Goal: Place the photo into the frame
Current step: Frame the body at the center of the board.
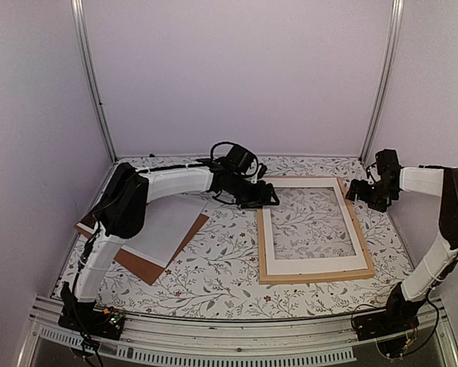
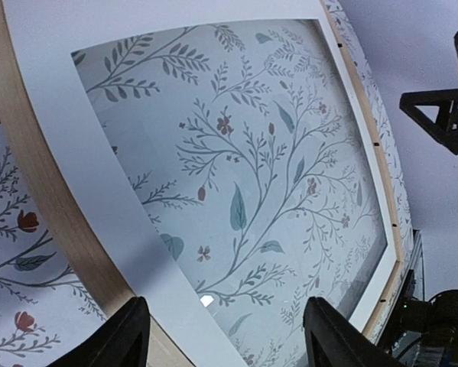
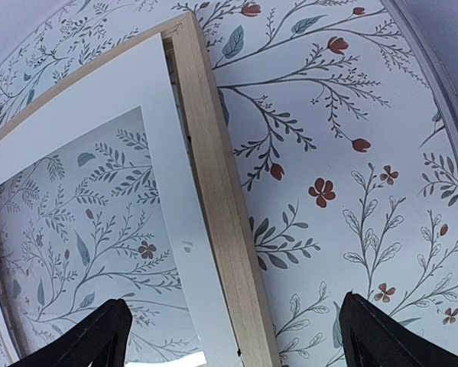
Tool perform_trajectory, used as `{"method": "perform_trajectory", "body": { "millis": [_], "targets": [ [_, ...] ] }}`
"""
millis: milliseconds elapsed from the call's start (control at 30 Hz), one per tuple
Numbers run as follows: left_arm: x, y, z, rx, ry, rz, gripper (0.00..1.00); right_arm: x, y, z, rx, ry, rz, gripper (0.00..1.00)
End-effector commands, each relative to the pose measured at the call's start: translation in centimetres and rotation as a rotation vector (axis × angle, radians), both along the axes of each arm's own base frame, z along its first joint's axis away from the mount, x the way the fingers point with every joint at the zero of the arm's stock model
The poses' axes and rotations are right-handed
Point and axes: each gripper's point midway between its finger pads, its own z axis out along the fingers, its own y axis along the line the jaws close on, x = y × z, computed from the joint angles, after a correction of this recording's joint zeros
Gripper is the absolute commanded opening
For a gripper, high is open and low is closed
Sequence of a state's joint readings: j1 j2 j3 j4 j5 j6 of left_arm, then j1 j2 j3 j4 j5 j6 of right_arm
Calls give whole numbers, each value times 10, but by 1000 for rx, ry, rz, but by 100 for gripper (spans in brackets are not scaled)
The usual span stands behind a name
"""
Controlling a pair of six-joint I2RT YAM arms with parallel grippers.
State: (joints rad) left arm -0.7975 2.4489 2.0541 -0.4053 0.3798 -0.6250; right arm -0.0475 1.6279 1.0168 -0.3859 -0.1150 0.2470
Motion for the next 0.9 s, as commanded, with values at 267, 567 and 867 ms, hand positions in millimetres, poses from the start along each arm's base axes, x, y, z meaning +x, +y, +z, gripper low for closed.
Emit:
{"method": "perform_trajectory", "body": {
  "millis": [267, 567, 867],
  "targets": [
    [-4, -1, -34, 69, 10, -5, 72, 4, 9, -29, 55, 19, 25, 99],
    [-9, -6, -43, 59, 26, -23, 72, 3, 28, -49, 150, 32, 94, 95],
    [-15, -16, -49, 35, 41, -56, 71, -5, 41, -56, 209, 35, 125, 93]
  ]
}}
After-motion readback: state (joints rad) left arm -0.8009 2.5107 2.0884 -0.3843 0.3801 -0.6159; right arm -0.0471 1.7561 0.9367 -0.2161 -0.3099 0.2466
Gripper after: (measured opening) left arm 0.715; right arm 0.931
